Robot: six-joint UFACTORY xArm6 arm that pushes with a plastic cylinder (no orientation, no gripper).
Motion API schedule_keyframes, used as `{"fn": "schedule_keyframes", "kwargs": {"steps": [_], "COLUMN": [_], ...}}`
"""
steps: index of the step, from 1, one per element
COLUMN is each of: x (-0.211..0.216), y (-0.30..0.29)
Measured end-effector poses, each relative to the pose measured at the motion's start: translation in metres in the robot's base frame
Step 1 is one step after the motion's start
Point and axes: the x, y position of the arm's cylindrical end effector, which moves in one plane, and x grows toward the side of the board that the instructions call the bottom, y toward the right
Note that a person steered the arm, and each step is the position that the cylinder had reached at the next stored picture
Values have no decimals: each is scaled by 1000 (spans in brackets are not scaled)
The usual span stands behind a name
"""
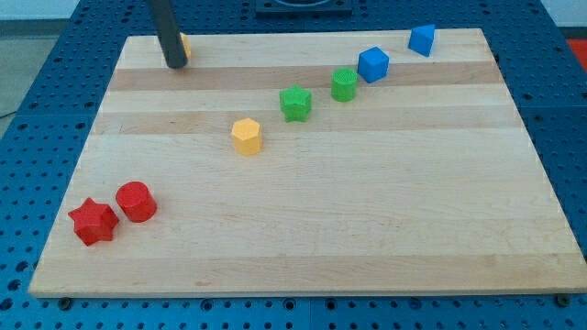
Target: Place the red star diagonally to the hexagon
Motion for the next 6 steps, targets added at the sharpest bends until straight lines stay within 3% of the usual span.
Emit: {"fn": "schedule_keyframes", "kwargs": {"steps": [1,3,6], "x": [-3,39,53], "y": [-5,50,41]}}
